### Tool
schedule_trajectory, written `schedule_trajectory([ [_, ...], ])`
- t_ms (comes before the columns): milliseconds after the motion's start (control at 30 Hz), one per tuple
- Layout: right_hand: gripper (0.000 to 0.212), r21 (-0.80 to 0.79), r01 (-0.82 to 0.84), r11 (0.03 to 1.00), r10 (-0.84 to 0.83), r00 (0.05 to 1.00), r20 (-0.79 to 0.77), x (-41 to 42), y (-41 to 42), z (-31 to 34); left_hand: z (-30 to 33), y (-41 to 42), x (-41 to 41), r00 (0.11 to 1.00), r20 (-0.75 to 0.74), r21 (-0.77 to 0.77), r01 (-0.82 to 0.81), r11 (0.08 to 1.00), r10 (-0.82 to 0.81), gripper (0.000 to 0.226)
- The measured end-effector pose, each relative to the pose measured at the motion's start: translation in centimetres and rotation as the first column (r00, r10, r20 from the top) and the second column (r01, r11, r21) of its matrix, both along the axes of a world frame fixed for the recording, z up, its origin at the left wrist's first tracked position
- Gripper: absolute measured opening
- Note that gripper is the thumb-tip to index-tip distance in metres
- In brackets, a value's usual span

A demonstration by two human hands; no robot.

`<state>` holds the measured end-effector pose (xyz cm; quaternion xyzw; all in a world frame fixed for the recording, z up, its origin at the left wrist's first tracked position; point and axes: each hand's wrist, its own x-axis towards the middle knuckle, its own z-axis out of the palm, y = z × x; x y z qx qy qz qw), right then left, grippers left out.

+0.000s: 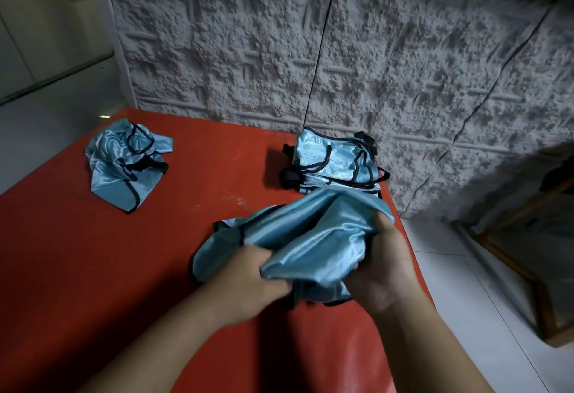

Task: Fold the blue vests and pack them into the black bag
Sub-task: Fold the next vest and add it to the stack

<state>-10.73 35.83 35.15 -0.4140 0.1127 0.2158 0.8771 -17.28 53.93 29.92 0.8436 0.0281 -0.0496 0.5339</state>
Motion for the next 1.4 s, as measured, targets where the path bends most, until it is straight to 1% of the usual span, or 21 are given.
schedule_trajectory([
  [67, 0.032, 0.085, -0.004, 0.996, -0.006, 0.994, 0.111, 0.4, -0.4, -0.1, 1.9, 0.3, 0.2, 0.990, 0.003, -0.275, -0.134, 0.952, 0.141, 0.021],
  [100, 0.036, 0.089, -0.026, 0.996, 0.012, 0.988, 0.152, 0.7, -0.6, -0.5, 2.5, 0.4, 0.3, 0.976, -0.016, -0.418, -0.205, 0.885, 0.219, 0.008],
  [133, 0.044, 0.070, -0.042, 0.997, 0.027, 0.981, 0.194, 0.8, -0.6, -0.9, 2.7, 0.5, 0.4, 0.956, -0.053, -0.534, -0.271, 0.801, 0.288, 0.009],
  [200, 0.067, -0.084, 0.005, 0.996, 0.014, 0.973, 0.229, 0.5, -0.4, -1.4, 2.8, 0.8, 0.7, 0.904, -0.143, -0.676, -0.386, 0.627, 0.402, 0.020],
  [267, 0.054, -0.359, 0.051, 0.932, 0.050, 0.962, 0.268, 0.2, 0.0, -1.9, 2.8, 1.2, 1.0, 0.858, -0.219, -0.723, -0.463, 0.514, 0.465, 0.021],
  [300, 0.046, -0.529, 0.046, 0.848, 0.130, 0.948, 0.290, -0.1, 0.4, -2.1, 2.9, 1.5, 1.2, 0.838, -0.259, -0.735, -0.494, 0.465, 0.480, 0.022],
  [367, 0.037, -0.835, 0.060, 0.546, 0.319, 0.907, 0.274, -0.4, 0.7, -3.6, 2.9, 2.3, 1.5, 0.803, -0.303, -0.731, -0.541, 0.416, 0.513, 0.028],
  [433, 0.041, -0.970, 0.131, 0.204, 0.437, 0.875, 0.210, -0.8, 1.1, -4.3, 3.1, 3.1, 1.7, 0.796, -0.279, -0.712, -0.547, 0.439, 0.538, 0.033],
  [467, 0.046, -0.982, 0.170, 0.082, 0.460, 0.868, 0.189, -0.9, 1.3, -4.3, 3.3, 3.4, 1.7, 0.793, -0.253, -0.707, -0.542, 0.454, 0.553, 0.035],
  [533, 0.051, -0.996, 0.087, -0.020, 0.469, 0.881, 0.068, -1.1, 1.4, -3.8, 3.8, 3.8, 1.6, 0.785, -0.214, -0.724, -0.527, 0.445, 0.581, 0.035],
  [633, 0.055, -0.986, -0.152, -0.066, 0.513, 0.843, -0.164, -1.6, 1.8, -4.5, 4.5, 4.3, 1.6, 0.803, -0.184, -0.775, -0.473, 0.419, 0.567, 0.038],
  [700, 0.053, -0.985, -0.171, 0.015, 0.492, 0.859, -0.141, -1.8, 2.5, -5.9, 4.7, 4.6, 1.5, 0.826, -0.187, -0.794, -0.446, 0.413, 0.532, 0.043],
  [767, 0.033, -0.947, -0.116, 0.298, 0.382, 0.924, 0.007, -1.7, 3.4, -6.5, 4.8, 5.0, 1.5, 0.844, -0.180, -0.806, -0.421, 0.415, 0.505, 0.045],
  [833, 0.013, -0.790, -0.059, 0.611, 0.223, 0.970, 0.101, -1.4, 3.9, -5.7, 5.0, 5.4, 1.4, 0.855, -0.176, -0.796, -0.415, 0.440, 0.489, 0.044],
  [900, 0.015, -0.545, -0.013, 0.838, 0.102, 0.986, 0.134, -0.9, 3.7, -4.4, 5.0, 6.2, 1.5, 0.847, -0.164, -0.767, -0.432, 0.475, 0.505, 0.036],
  [933, 0.025, -0.429, 0.012, 0.903, 0.062, 0.986, 0.158, -0.8, 3.4, -3.5, 5.1, 6.7, 1.4, 0.831, -0.162, -0.736, -0.461, 0.496, 0.532, 0.025],
  [967, 0.031, -0.342, 0.049, 0.938, 0.019, 0.981, 0.192, -0.6, 3.0, -3.0, 5.1, 7.1, 1.3, 0.815, -0.157, -0.694, -0.493, 0.525, 0.558, 0.017],
  [1100, 0.028, -0.173, 0.205, 0.963, -0.166, 0.962, 0.216, 0.1, 2.3, -1.7, 4.7, 7.3, 0.7, 0.809, -0.128, -0.481, -0.556, 0.677, 0.574, 0.018],
  [1200, 0.027, -0.103, 0.251, 0.962, -0.237, 0.962, 0.136, 0.6, 2.1, -1.1, 4.3, 7.2, 0.9, 0.763, -0.059, -0.346, -0.620, 0.704, 0.644, 0.012],
  [1300, 0.030, -0.075, 0.294, 0.953, -0.292, 0.956, 0.037, 1.4, 1.4, -0.8, 3.9, 7.9, 1.1, 0.632, -0.062, -0.281, -0.754, 0.594, 0.773, 0.042],
  [1400, 0.044, -0.001, 0.370, 0.929, -0.370, 0.929, -0.005, 2.2, 0.1, -0.4, 4.2, 8.4, 1.4, 0.561, -0.236, -0.420, -0.795, 0.437, 0.794, 0.035],
])
